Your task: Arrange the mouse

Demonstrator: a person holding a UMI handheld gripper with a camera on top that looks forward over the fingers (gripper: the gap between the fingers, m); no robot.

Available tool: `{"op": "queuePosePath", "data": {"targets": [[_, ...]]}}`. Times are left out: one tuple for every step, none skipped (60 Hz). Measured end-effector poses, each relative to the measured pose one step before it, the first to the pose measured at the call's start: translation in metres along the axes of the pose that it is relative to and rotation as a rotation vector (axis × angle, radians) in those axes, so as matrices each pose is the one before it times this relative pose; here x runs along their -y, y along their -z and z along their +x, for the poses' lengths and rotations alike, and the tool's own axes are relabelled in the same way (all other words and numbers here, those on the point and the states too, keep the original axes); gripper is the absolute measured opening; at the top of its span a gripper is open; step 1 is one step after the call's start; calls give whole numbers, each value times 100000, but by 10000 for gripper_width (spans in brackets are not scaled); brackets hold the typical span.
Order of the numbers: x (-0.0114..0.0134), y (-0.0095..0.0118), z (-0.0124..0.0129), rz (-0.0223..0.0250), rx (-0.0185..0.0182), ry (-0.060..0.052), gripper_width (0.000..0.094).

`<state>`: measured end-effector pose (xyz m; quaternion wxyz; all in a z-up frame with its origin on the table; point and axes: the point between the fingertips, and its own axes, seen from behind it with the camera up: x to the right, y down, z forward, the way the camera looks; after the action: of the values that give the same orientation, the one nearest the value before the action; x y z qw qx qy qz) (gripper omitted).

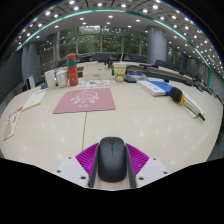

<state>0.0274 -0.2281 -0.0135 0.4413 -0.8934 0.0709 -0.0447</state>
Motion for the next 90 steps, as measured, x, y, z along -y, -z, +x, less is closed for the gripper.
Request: {"op": "queuePosePath", "data": {"targets": [[44,-40,53,-110,-403,21,473],[-1,3,-9,-151,-243,171,468],[4,-6,4,-67,-113,128,462],[14,-7,-18,-79,-77,136,456],[-10,-44,-7,-69,-44,74,448],[-1,-14,-3,-11,-30,59,442],[-10,-18,9,-41,2,10,432],[74,-24,-43,-167,-180,-102,422],[-23,-29,10,-120,44,-27,409],[-21,-20,13,-161,1,105,396],[1,-7,23,-281,10,244,391],[-5,-1,13,-359,51,321,372],[-14,18,1,-320,90,237,366],[-8,19,-6,-461,94,224,355],[36,18,1,-295,55,61,348],[-1,43,49,-442,-99,-29,348],[45,47,33,-302,-123,11,341],[122,57,9,-97,-40,73,336],[148,82,-6,16,-62,44,335],[199,127,-7,-30,-28,165,335],[318,181,63,262,-279,264,334],[435,211,87,479,-359,333,335],[493,235,-17,541,-9,525,336],[616,253,-39,774,144,474,335],[765,261,43,1181,-232,147,337],[906,282,125,1371,-511,-215,336],[937,220,57,1382,-205,4,335],[967,194,-59,1198,274,225,336],[992,164,-35,1199,264,341,336],[1154,166,81,1606,-222,258,335],[1240,102,138,1904,-412,218,335],[1265,-89,87,1800,-215,365,335],[1186,122,20,1419,192,593,335],[1180,-81,-17,1434,162,554,335],[1199,-179,-23,1484,83,311,335],[1218,-246,-48,1697,115,73,334],[1174,-339,-111,1618,308,-5,335],[1053,-504,-219,1457,478,100,335],[955,-489,-270,966,695,112,334],[934,-538,-329,958,482,-21,335],[982,-707,-160,757,567,-177,335],[783,-687,-308,909,625,-192,335],[636,-751,-403,678,934,-54,334],[512,-812,-493,403,1060,1,335],[402,-846,-461,284,897,-47,335],[327,-894,-452,135,711,-68,334],[101,-831,-586,0,632,23,334],[197,-1030,-425,-671,859,118,334],[-97,-878,-654,-412,811,143,335],[-175,-848,-728,-346,707,-57,334],[61,-1072,-382,-601,729,-121,333],[-117,-936,-456,-594,679,-188,334],[-244,-974,-463,-909,692,10,334],[-385,-955,-479,-1252,631,218,334],[-398,-898,-450,-1368,537,263,334],[-396,-861,-415,-1061,510,46,334],[-383,-709,-512,-471,727,-336,333],[-300,-793,-503,-293,1037,-397,333],[-556,-903,-568,-313,1007,-134,333],[-364,-667,-325,-1161,646,32,332],[-443,-692,-222,-1244,230,169,333],[-410,-609,-166,-1018,-55,215,335],[-389,-603,-166,-897,-17,249,337],[-361,-563,-239,-791,222,296,337],[-446,-703,-236,-615,445,154,338],[-293,-472,-157,-557,186,-11,340],[-345,-379,-129,-346,-160,-227,345],[-294,-400,-34,-563,-218,-237,347],[-321,-363,-49,-751,-185,-116,355],[-329,-361,-64,-817,-105,-103,364],[-311,-345,-65,-824,-9,-95,377],[-233,-313,-85,-686,82,-122,389],[-214,-289,-68,-534,182,-88,399],[-163,-247,-66,-270,228,-30,406],[-59,-244,-62,-16,379,79,414],[-142,-220,-64,47,354,232,420],[-128,-163,-36,-116,229,239,428],[-180,-145,-5,-421,89,297,436],[-232,-113,34,-735,-111,200,448],[-261,-98,42,-950,-125,81,457],[-208,-119,-29,-896,-33,-56,465],[-174,-5,-18,-752,175,-148,474],[-4,46,95,-139,75,-175,491],[4,99,-9,-167,76,-311,524],[36,160,53,-179,-157,-373,573],[54,231,58,-206,-247,-381,630],[70,302,26,-194,-80,-269,694],[107,329,24,-258,115,-197,766],[136,380,-9,168,51,-81,830],[192,463,7,362,-73,-19,878]]}}
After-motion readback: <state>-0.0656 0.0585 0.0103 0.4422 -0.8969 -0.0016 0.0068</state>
